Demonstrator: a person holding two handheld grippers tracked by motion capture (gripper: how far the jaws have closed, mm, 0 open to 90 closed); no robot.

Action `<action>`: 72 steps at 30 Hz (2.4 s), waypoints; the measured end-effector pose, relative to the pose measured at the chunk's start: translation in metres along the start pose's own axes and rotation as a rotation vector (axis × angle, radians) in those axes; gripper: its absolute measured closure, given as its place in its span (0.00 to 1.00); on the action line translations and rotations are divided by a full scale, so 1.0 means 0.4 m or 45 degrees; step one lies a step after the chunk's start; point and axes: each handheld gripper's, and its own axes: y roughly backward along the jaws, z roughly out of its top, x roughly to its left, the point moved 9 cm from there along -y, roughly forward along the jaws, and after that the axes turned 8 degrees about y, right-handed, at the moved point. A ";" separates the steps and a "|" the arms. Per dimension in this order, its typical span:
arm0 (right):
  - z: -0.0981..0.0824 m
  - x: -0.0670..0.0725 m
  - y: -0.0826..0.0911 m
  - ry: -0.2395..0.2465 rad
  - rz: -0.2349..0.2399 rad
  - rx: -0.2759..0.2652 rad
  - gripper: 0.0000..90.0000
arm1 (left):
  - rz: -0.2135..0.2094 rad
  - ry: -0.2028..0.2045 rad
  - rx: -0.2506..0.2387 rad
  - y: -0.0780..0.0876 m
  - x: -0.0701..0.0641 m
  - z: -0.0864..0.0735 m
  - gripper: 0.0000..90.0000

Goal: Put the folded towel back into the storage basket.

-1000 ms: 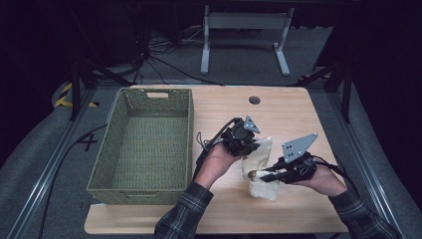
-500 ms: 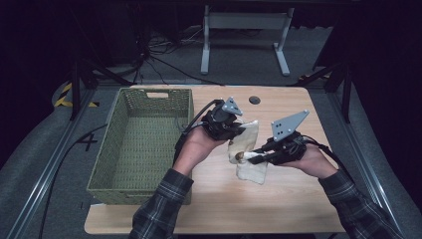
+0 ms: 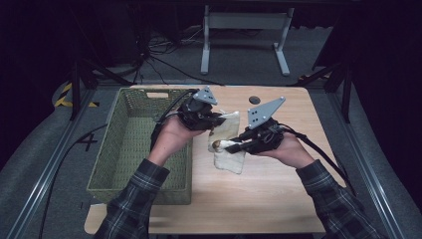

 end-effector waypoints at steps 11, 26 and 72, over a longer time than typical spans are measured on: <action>0.074 -0.021 -0.092 0.015 0.036 -0.010 0.89 | 0.068 0.013 -0.050 0.097 0.072 -0.047 0.92; 0.166 -0.034 -0.247 0.032 0.109 -0.046 0.89 | 0.115 0.075 -0.078 0.176 0.144 -0.158 0.92; 0.044 -0.045 -0.227 -0.016 0.023 0.015 0.50 | 0.201 0.236 0.009 0.112 0.234 -0.220 0.92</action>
